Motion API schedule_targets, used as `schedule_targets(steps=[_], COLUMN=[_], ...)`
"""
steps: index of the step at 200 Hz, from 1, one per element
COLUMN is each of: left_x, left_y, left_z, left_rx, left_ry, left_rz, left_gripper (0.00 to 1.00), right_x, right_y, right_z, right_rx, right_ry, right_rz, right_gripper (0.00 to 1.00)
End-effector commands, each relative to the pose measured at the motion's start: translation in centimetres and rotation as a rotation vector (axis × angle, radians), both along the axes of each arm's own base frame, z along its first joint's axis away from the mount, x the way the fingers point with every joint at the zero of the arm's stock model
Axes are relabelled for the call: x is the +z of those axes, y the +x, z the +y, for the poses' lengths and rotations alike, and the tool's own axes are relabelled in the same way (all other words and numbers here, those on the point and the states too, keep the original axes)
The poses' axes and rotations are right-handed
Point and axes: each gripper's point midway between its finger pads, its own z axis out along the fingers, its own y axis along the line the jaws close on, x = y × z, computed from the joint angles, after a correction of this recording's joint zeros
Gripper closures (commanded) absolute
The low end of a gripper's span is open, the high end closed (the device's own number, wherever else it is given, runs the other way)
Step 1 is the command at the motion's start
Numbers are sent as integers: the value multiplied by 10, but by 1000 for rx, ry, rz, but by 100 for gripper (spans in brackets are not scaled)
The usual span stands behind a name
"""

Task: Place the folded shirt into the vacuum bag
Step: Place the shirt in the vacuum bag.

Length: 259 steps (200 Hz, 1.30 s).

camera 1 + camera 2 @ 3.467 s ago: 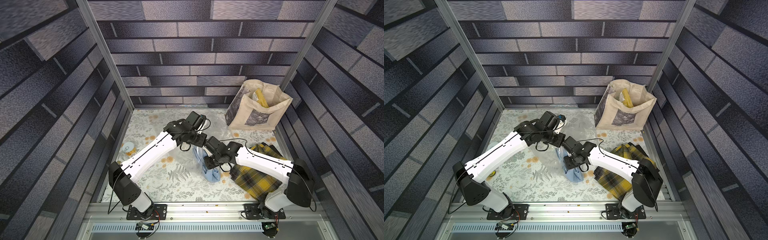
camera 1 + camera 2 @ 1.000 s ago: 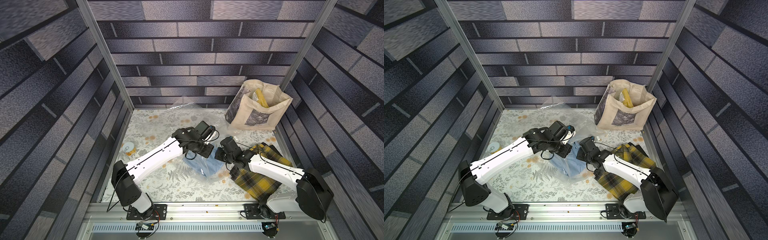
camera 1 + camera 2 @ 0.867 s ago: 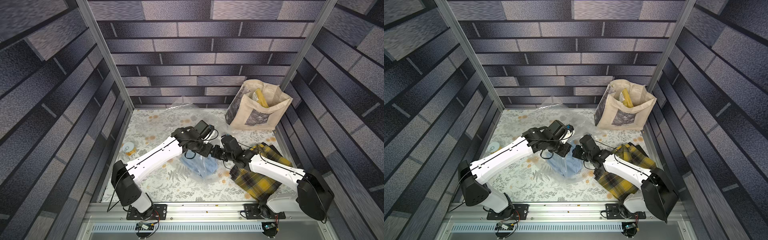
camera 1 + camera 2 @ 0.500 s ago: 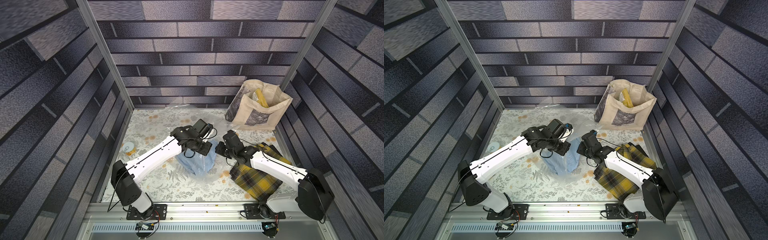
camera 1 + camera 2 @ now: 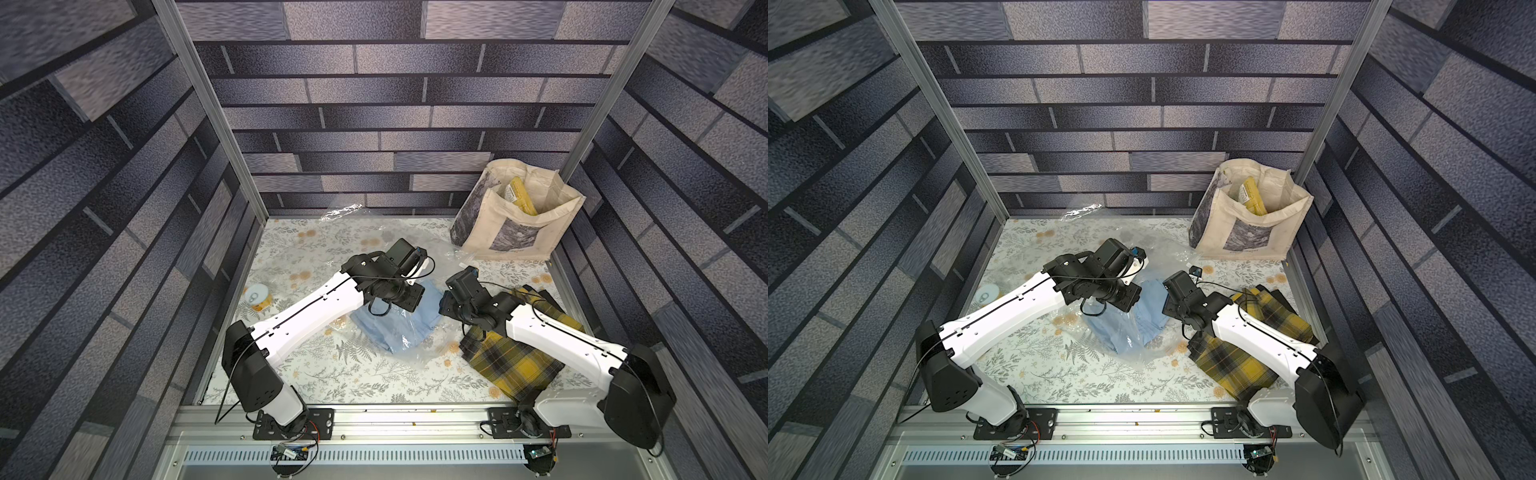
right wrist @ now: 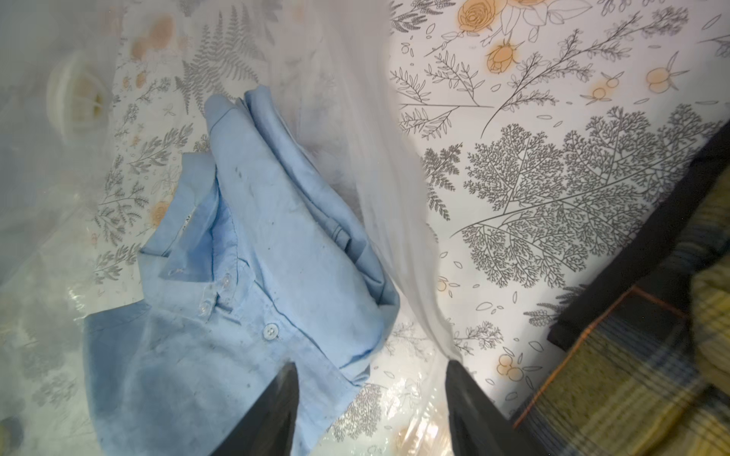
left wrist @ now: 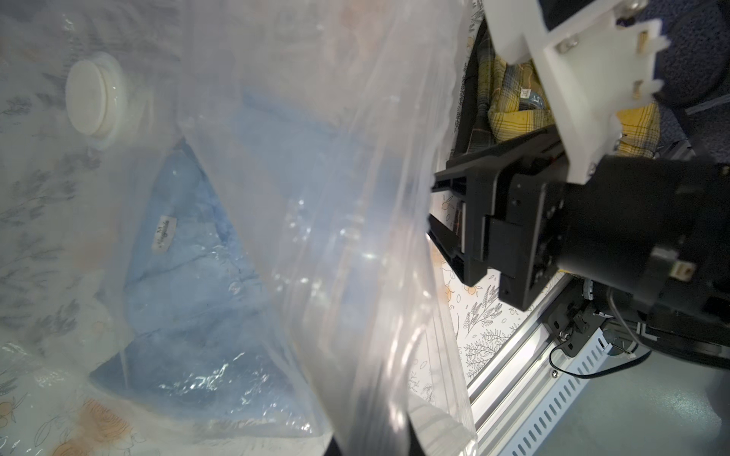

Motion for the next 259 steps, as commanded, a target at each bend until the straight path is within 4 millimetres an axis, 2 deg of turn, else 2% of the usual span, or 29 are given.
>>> schedule_targets(steps=[1, 23, 46, 67, 82, 99, 116, 137, 162, 181, 205, 235, 259], left_x=[0, -5, -9, -15, -18, -25, -39, -56, -66, -72, -88, -99, -106], left_y=[2, 4, 0, 0, -1, -14, -33, -53, -62, -64, -62, -55, -40], left_z=[-7, -14, -22, -24, -21, -23, -26, -37, -56, -64, -64, -55, -47], left_rx=[10, 20, 5, 10, 26, 8, -19, -48, -58, -72, -69, -34, 18], left_ry=[-20, -37, -42, -29, -5, 13, 27, 31, 37, 95, 165, 233, 270], left_rz=[3, 21, 30, 41, 61, 104, 152, 188, 188, 156, 141, 98, 23], left_gripper=[90, 89, 91, 92, 87, 74, 59, 43, 33, 30, 29, 28, 30], right_x=[-26, -38, -63, -75, -79, -74, -63, -55, -59, -57, -46, -38, -28], right_y=[-35, -40, -41, -41, -39, -36, -36, -36, -35, -32, -25, -19, -17], right_z=[16, 35, 48, 56, 61, 65, 60, 34, 6, 5, 17, 28, 34], right_rx=[30, -4, -84, -106, -107, -98, -92, -116, -140, -117, -62, -50, -40], right_ry=[119, 223, 361, 387, 415, 451, 456, 392, 367, 399, 436, 494, 536], right_rz=[121, 148, 183, 201, 197, 177, 141, 120, 131, 124, 107, 100, 88], right_gripper=[39, 44, 54, 57, 57, 58, 55, 50, 49, 49, 49, 49, 50])
